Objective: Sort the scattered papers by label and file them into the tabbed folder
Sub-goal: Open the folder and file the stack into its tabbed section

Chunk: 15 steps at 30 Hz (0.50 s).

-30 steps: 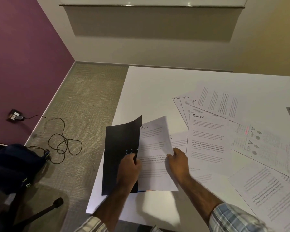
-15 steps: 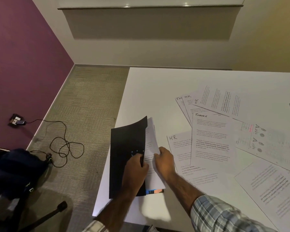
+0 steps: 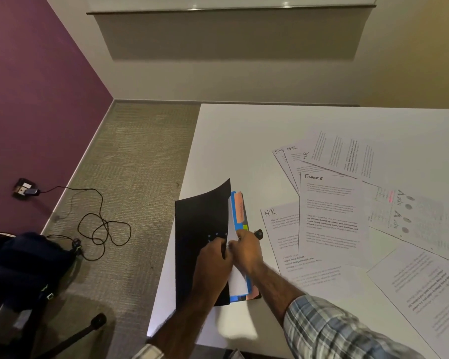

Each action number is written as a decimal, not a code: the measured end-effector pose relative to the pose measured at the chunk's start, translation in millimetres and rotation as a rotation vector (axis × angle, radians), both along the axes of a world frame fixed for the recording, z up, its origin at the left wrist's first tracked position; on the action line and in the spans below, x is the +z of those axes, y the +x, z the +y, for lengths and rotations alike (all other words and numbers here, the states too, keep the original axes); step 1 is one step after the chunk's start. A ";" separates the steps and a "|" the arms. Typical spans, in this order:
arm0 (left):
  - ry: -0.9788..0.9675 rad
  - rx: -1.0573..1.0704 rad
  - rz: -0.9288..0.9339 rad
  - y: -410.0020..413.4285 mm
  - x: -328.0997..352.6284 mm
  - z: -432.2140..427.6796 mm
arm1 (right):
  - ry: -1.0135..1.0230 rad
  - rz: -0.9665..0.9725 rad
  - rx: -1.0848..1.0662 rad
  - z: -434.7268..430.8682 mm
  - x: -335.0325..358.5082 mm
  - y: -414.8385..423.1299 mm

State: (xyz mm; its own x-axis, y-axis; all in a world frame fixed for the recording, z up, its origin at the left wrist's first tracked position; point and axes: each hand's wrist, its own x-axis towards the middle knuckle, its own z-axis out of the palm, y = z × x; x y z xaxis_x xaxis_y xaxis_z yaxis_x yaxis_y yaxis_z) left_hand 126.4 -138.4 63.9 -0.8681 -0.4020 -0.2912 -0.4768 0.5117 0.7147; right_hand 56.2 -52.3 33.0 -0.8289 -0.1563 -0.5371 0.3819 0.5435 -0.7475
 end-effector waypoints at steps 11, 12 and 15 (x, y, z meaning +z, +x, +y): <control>-0.085 -0.068 -0.031 -1.1 -1.6 4.5 | 0.024 -0.040 0.173 4.4 1.8 -8.4; -0.105 -0.070 -0.033 -3.4 -2.2 7.2 | 0.021 -0.023 0.144 8.9 4.1 -9.0; -0.154 -0.080 -0.066 -8.3 -5.1 20.4 | 0.057 0.035 0.089 32.2 11.1 -9.7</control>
State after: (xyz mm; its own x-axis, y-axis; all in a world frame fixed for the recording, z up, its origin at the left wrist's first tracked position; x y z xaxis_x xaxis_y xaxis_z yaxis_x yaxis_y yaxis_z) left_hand 118.1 -118.0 58.8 -0.8800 -0.3770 -0.2890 -0.4737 0.6506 0.5936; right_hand 46.5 -20.1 44.0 -0.8314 -0.1995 -0.5187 0.3050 0.6163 -0.7260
